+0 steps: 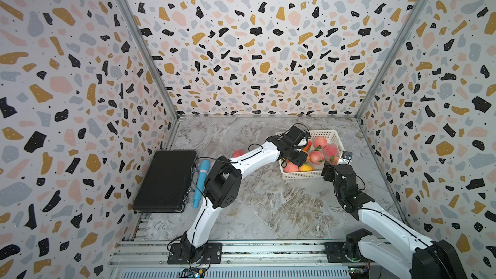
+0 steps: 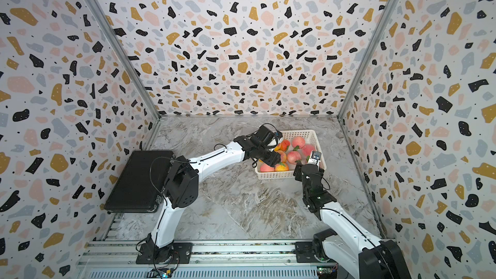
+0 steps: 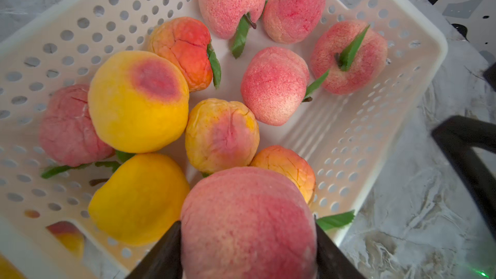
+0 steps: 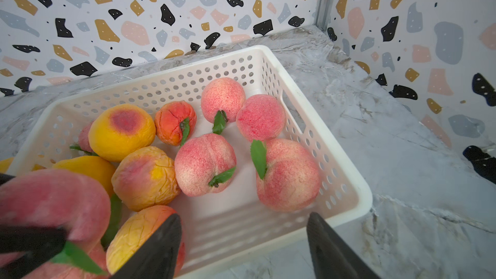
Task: Put the peaches into the basket
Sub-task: Place the peach in the basket.
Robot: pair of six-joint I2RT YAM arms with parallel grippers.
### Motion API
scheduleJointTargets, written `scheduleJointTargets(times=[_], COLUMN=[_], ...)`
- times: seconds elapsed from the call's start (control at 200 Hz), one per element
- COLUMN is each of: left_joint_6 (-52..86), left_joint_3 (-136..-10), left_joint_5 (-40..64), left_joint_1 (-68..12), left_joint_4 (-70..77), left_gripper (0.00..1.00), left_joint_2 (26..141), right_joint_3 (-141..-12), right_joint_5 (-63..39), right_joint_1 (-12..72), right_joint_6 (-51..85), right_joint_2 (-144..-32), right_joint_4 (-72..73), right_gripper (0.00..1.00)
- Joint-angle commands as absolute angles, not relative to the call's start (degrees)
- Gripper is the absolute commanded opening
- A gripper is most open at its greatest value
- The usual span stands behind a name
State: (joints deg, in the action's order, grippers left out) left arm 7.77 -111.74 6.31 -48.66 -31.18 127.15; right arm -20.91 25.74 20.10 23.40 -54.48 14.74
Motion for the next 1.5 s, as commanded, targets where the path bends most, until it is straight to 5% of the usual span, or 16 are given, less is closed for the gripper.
scheduleJointTargets(times=[0.0, 0.46, 0.711, 0.961, 1.492], left_joint_6=[5.8, 5.4, 5.7, 5.9, 9.9], left_joint_3=[-116.7, -120.8, -121.4, -124.2, -110.4], left_joint_5=[4.3, 0.5, 0.5, 0.4, 5.9], left_joint_1=[-49.0, -50.3, -50.6, -50.6, -43.0], left_joint_4=[-32.4, -36.5, -36.3, -37.8, -34.7], left_gripper=[0.65, 0.67, 0.83, 0.87, 0.88], left_joint_2=[129.9, 135.4, 135.4, 134.6, 114.0], right_joint_3=[-19.8, -19.6, -19.8, -19.7, -19.9], right_joint_5=[27.3, 26.7, 25.7, 25.7, 25.2], right_joint_1=[19.9, 19.9, 19.9, 19.9, 19.9], right_joint_6=[23.7, 23.8, 23.8, 23.7, 23.0], right_joint_2=[-52.5, -53.4, -54.1, -53.7, -52.8], right_joint_4=[17.0, 17.9, 18.5, 18.4, 17.8], right_gripper=[0.76, 0.76, 0.76, 0.76, 0.77])
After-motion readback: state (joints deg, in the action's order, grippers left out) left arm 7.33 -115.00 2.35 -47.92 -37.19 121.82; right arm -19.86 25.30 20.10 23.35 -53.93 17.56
